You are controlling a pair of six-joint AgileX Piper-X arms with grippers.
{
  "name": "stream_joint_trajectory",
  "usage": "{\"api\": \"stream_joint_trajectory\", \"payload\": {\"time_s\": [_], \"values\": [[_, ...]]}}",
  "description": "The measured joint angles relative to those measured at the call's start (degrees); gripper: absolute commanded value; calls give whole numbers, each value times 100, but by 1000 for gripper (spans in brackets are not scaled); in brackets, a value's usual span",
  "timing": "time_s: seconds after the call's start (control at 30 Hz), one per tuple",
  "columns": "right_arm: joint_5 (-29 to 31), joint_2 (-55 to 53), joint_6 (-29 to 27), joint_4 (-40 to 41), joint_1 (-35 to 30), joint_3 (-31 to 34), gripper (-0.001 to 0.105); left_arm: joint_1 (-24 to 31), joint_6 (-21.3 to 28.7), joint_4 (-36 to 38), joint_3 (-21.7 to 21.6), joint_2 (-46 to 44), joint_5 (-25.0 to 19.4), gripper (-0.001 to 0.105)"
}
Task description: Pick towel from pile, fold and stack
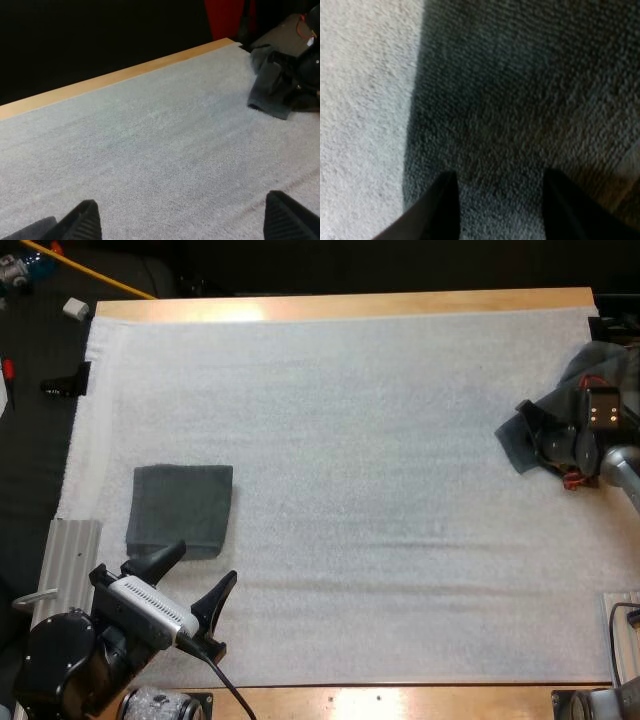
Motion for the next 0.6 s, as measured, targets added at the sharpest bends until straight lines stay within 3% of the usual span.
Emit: {"api": "stream_joint_trajectory", "payload": {"time_s": [0.03,0.13,0.33,0.37,0.6], "values": [[9,4,20,-26,-2,0,73,0,-17,0,0,0,28,65],[-21,57,20,-99,-2,-21,66,0,-17,0,0,0,27,65],[-50,154,20,-146,0,-23,5,0,-17,0,0,0,27,65],[-50,154,20,-146,0,-23,1,0,-17,0,0,0,27,65],[-214,14,-350,-96,54,-23,0,0,-17,9,0,0,27,65]]}}
